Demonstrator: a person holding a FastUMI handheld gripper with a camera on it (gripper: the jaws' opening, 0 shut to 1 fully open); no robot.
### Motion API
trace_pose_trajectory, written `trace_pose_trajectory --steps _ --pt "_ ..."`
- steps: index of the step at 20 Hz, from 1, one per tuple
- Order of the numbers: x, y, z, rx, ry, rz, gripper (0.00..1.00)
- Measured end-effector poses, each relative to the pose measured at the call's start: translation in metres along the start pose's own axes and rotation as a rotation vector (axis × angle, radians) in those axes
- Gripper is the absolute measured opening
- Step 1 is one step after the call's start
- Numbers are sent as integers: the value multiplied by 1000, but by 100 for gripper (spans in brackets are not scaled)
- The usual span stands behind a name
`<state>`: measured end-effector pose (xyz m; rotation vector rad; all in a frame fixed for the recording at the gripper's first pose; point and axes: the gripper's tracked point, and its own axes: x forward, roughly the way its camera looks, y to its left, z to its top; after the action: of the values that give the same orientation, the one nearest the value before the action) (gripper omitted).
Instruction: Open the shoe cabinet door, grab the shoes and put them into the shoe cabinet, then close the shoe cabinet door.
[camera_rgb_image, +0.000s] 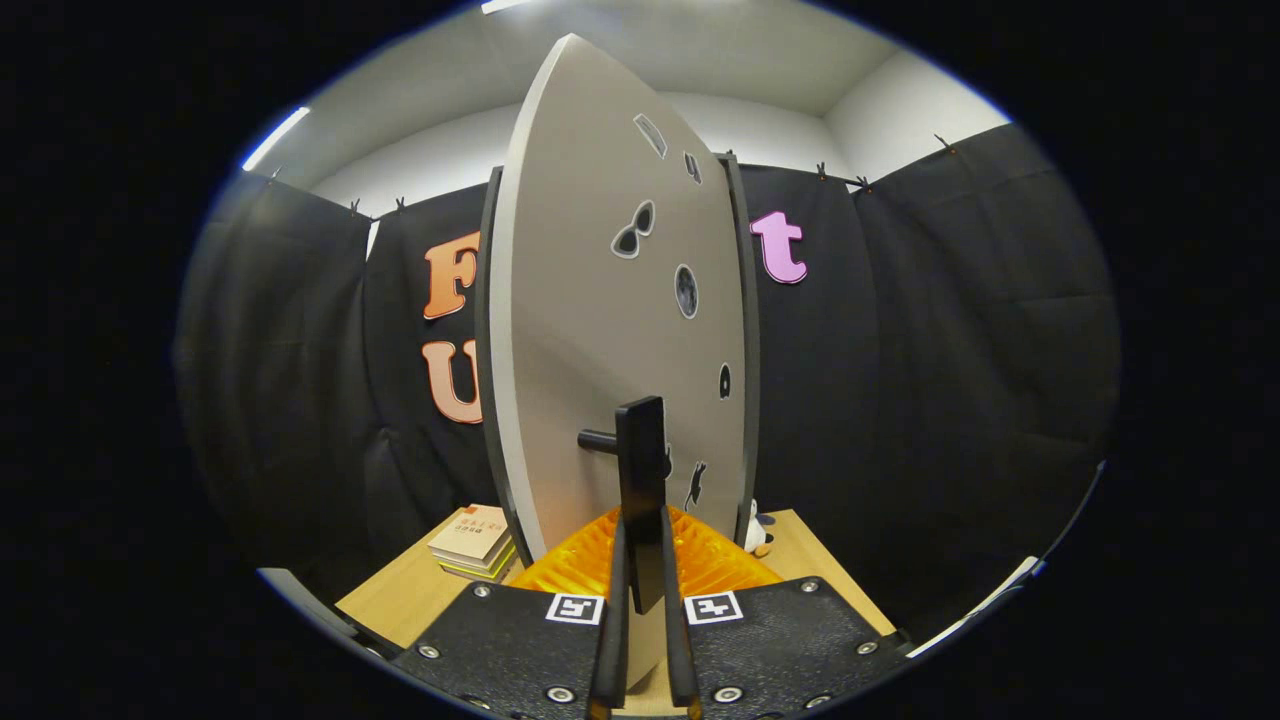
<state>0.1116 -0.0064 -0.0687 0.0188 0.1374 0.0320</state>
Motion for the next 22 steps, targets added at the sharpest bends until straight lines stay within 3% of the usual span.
trace_pose_trajectory --steps 16,20,22 --pt "-38 -106 7 33 -42 -42 15" --pt "-44 -109 4 57 -39 -72 15" --pt "-54 -114 6 30 -42 -133 11"
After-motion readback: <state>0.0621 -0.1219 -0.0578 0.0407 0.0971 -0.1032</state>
